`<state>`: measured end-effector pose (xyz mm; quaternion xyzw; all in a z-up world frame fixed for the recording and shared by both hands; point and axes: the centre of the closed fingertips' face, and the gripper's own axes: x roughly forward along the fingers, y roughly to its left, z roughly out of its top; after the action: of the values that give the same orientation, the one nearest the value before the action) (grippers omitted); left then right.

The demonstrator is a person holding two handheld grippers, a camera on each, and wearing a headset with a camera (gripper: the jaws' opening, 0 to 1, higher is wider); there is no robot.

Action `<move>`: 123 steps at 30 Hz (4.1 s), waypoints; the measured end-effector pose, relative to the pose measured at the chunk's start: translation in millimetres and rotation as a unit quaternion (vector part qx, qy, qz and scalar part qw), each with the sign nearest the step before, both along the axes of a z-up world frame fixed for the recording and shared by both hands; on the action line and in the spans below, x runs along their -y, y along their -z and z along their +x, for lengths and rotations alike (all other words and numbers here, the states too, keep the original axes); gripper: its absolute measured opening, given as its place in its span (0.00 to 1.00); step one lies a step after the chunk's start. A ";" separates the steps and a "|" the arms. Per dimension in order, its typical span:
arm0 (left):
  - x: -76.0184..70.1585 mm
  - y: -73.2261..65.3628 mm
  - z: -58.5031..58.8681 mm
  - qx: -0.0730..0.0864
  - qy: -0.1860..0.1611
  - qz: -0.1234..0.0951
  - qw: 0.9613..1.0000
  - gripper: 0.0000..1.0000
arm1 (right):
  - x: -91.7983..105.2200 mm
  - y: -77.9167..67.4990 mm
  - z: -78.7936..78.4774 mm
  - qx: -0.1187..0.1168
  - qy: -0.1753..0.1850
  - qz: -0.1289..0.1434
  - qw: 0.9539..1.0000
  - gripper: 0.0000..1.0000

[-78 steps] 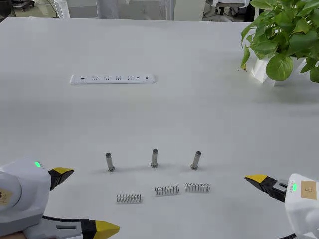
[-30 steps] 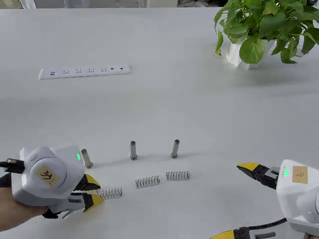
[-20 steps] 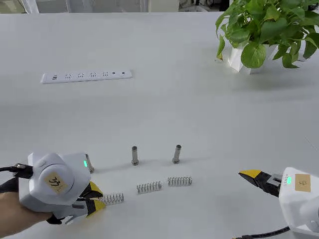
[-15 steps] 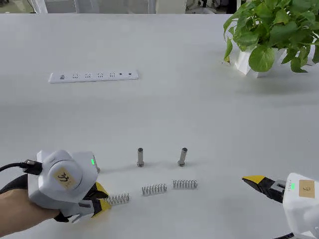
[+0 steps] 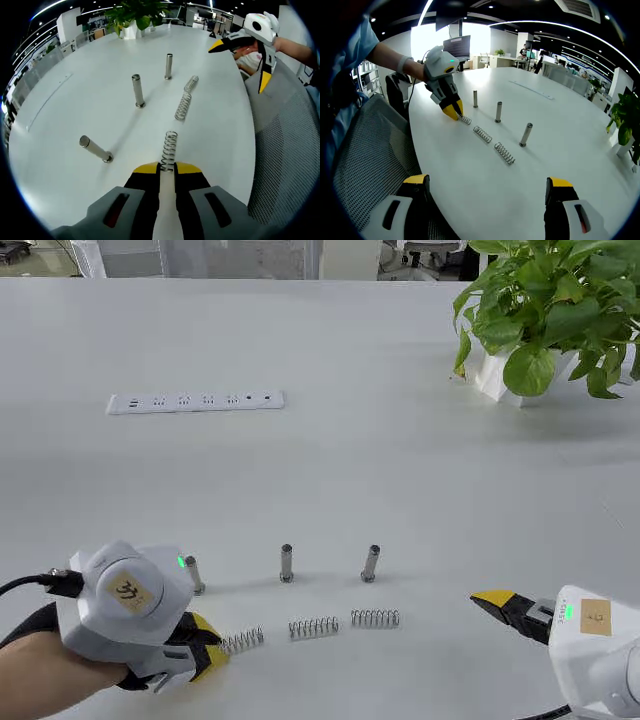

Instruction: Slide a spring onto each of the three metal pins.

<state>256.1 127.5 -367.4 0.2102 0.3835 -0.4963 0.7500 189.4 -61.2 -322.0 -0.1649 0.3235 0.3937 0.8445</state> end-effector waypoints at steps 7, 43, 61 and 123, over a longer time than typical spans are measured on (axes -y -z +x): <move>3.5 -0.7 -1.2 -0.016 -0.039 -0.032 0.999 0.07 | 0.9 1.1 -1.8 -0.003 0.002 0.000 1.000 0.96; 50.1 -79.1 -32.8 0.080 -0.059 -0.177 0.979 0.07 | -55.0 -41.0 21.1 0.006 -0.127 0.012 0.992 0.84; 66.7 -85.6 -52.3 0.095 0.013 -0.177 0.980 0.07 | -84.9 -45.5 14.4 -0.024 -0.235 0.001 0.972 0.36; 79.6 -79.7 -65.7 0.084 0.064 -0.179 0.978 0.06 | -113.8 -72.5 -1.8 -0.007 -0.349 -0.053 0.936 0.06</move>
<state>190.4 47.8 -287.7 0.1372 0.2098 -0.5846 0.7716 187.6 52.7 -249.5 -0.3093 0.2722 0.6468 0.6418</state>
